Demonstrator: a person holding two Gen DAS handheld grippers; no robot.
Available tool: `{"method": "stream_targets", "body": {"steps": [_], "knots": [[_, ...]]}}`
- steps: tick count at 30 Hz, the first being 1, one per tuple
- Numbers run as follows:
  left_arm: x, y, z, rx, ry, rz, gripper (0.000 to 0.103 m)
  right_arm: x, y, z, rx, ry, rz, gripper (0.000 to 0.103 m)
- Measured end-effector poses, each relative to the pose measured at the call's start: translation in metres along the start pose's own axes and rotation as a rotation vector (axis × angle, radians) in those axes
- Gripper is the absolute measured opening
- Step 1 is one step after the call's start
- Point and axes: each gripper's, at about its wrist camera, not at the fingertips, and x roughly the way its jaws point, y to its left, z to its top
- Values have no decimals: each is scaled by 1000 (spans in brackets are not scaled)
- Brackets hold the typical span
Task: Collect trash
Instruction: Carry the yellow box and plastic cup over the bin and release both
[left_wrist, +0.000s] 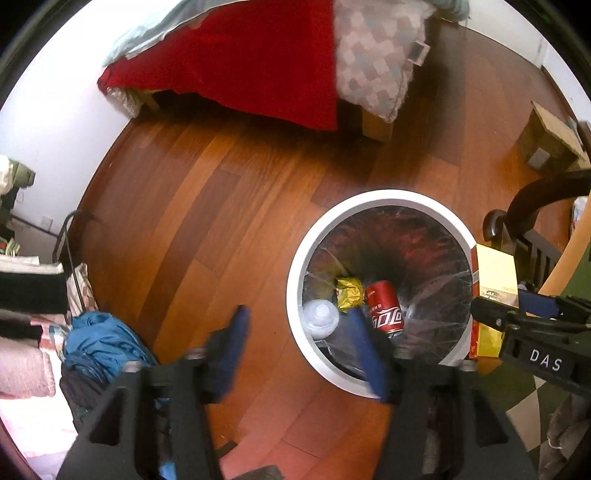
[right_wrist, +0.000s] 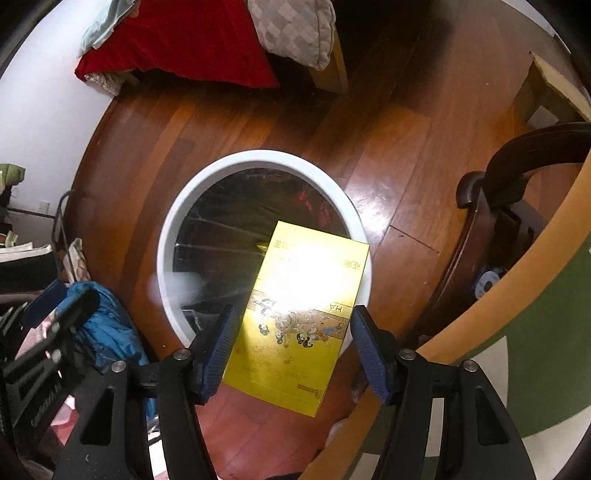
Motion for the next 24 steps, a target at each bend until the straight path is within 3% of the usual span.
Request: {"method": "stream_targets", "body": {"steps": [1, 2, 3, 8, 14, 24], "knots": [[-1, 2, -1, -6, -3, 1, 82, -3, 2, 0, 3, -4, 1, 76], [-4, 3, -2, -12, -11, 3, 82, -5, 3, 0, 4, -7, 6, 88], [-6, 4, -2, -12, -16, 3, 84, -8, 4, -1, -2, -9, 6, 94], [-22, 8, -9, -28, -36, -12, 90, -30, 13, -9, -42, -45, -58, 101], [-45, 15, -19, -61, -65, -31, 90, -67, 20, -23, -79, -102, -135, 101], [-106, 27, -41, -94, -148, -42, 90, -143, 22, -69, -120, -191, -124, 101]]}}
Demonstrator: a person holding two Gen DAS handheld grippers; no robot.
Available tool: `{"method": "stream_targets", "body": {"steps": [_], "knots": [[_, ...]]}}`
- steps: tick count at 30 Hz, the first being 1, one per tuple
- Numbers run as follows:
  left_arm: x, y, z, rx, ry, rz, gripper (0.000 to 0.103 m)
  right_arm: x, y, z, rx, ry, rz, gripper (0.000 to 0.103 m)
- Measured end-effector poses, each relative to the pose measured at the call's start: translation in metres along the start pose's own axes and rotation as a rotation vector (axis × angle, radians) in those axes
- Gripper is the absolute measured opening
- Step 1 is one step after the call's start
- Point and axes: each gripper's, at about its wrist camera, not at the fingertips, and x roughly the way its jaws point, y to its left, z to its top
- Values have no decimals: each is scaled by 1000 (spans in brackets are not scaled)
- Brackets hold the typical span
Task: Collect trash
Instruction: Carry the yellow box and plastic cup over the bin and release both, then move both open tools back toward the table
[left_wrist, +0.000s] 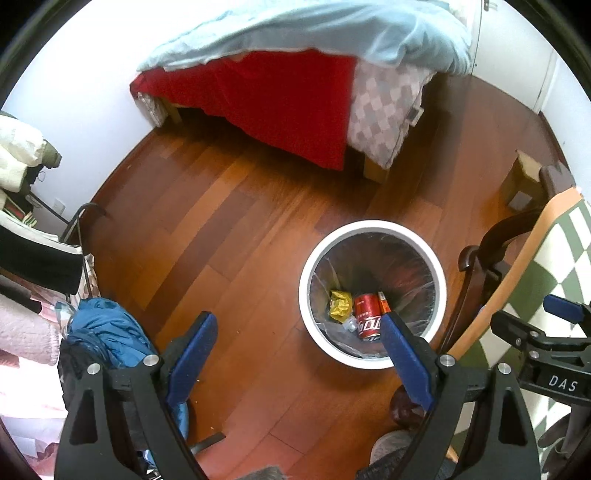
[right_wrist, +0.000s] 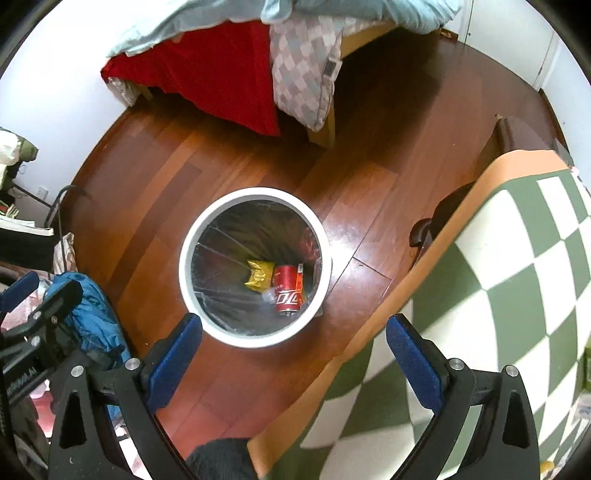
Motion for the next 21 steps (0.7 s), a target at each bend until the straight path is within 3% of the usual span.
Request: {"method": "stream_targets", "body": {"steps": [21], "knots": [[-149, -17, -37, -1, -214, -102, 90, -190, -29, -79, 55, -280, 119, 101]]}}
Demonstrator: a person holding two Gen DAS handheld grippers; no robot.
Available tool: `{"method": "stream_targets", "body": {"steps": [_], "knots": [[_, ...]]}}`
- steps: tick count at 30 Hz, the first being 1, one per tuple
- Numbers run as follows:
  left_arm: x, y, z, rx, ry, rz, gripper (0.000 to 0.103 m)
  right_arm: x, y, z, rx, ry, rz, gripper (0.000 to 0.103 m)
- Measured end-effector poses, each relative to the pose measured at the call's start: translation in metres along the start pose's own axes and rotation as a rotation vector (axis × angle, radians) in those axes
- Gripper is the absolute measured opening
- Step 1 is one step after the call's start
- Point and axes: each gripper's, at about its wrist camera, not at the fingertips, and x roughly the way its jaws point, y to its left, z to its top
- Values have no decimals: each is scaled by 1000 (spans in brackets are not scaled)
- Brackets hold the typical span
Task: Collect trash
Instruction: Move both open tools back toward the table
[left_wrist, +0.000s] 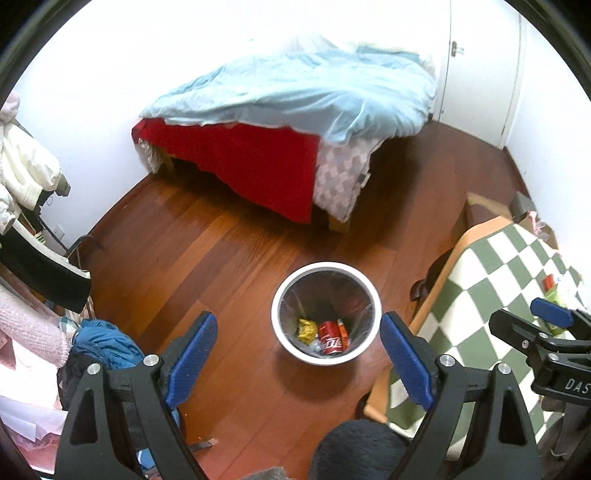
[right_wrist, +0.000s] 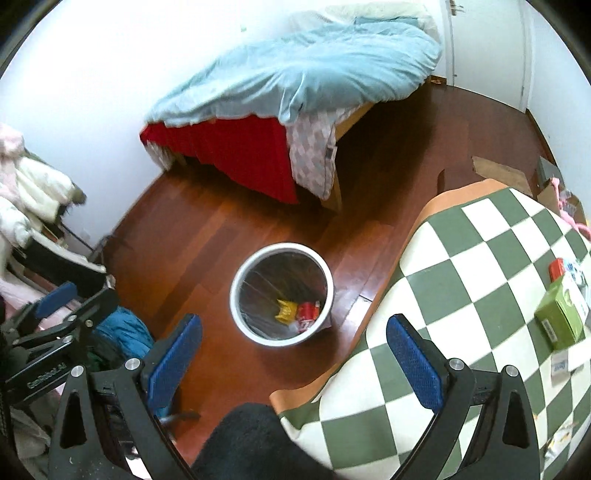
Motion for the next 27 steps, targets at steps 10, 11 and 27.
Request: {"method": "stream_targets", "body": {"steps": [10, 11, 27], "knots": [[-10, -89, -18, 74, 12, -103, 90, -77, -120, -49, 320, -71, 4, 101], [-5, -104, -21, 91, 30, -114, 90, -81, -140, -55, 365, -71, -21, 101], [135, -343, -53, 303, 360, -209, 90, -45, -448, -114, 1038, -34, -255, 89]]}}
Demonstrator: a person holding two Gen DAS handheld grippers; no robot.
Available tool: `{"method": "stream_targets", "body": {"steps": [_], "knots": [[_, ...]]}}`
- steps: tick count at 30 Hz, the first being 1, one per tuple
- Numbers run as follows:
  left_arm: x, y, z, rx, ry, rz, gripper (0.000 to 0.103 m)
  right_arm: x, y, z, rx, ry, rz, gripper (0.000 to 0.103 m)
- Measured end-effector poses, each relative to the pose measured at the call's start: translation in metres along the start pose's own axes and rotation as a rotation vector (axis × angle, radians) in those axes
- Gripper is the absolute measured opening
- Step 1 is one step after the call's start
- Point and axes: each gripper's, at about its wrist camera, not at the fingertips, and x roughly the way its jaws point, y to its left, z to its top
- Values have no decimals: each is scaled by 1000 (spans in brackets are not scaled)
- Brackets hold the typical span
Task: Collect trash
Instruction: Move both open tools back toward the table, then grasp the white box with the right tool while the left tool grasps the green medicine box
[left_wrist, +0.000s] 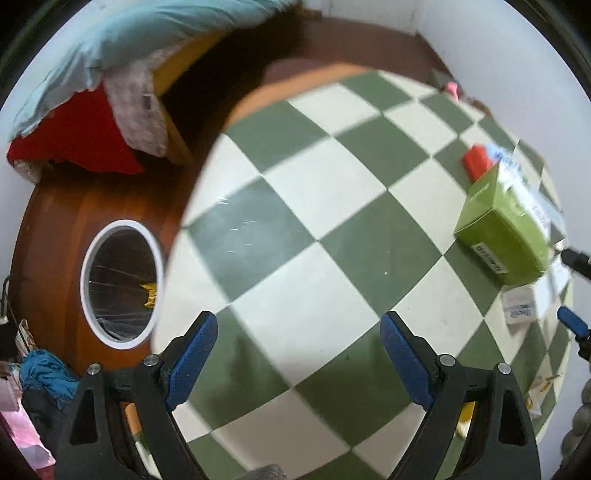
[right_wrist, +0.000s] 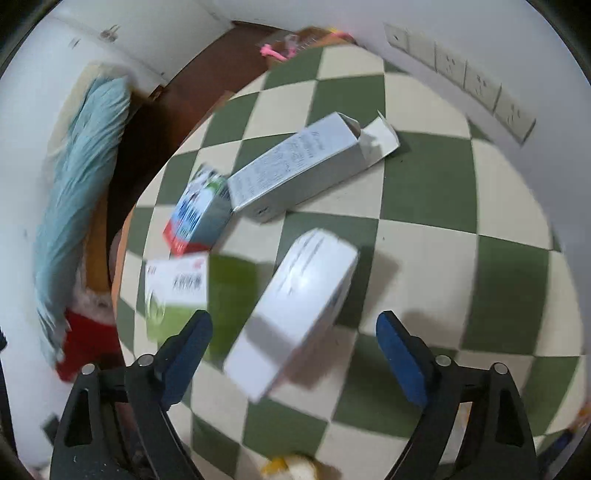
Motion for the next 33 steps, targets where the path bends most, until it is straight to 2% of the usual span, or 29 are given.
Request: {"method": "stream_targets", "body": {"steps": [2, 4, 5, 8, 11, 16, 19, 22, 25, 27, 33], "knots": [[9, -7, 2, 13, 13, 17, 90, 13, -2, 7, 21, 10, -4, 85], [15, -12, 4, 20, 26, 23, 90, 23, -1, 9, 19, 32, 15, 67], [17, -15, 5, 25, 32, 29, 90, 28, 0, 8, 11, 49, 16, 55], [8, -22, 9, 41, 22, 27, 90, 29, 1, 7, -34, 79, 39, 53], [-12, -35, 19, 73, -20, -5, 90, 12, -1, 13, -123, 94, 2, 53], [-49, -88, 40, 188, -61, -132, 90, -7, -11, 45, -281, 107, -179, 53], [-51, -126, 51, 266, -53, -158, 90, 6, -28, 60, -271, 182, -241, 59], [-41, -158, 54, 346, -5, -188, 90, 10, -42, 61, -232, 180, -240, 60], [-26, -180, 53, 416, 29, -162, 90, 7, -58, 60, -172, 172, -186, 60], [-16, -190, 54, 456, 8, -79, 91, 9, -62, 58, -147, 159, -163, 60], [-3, -196, 59, 459, 32, -67, 92, 11, -56, 56, -147, 145, -161, 60]]}}
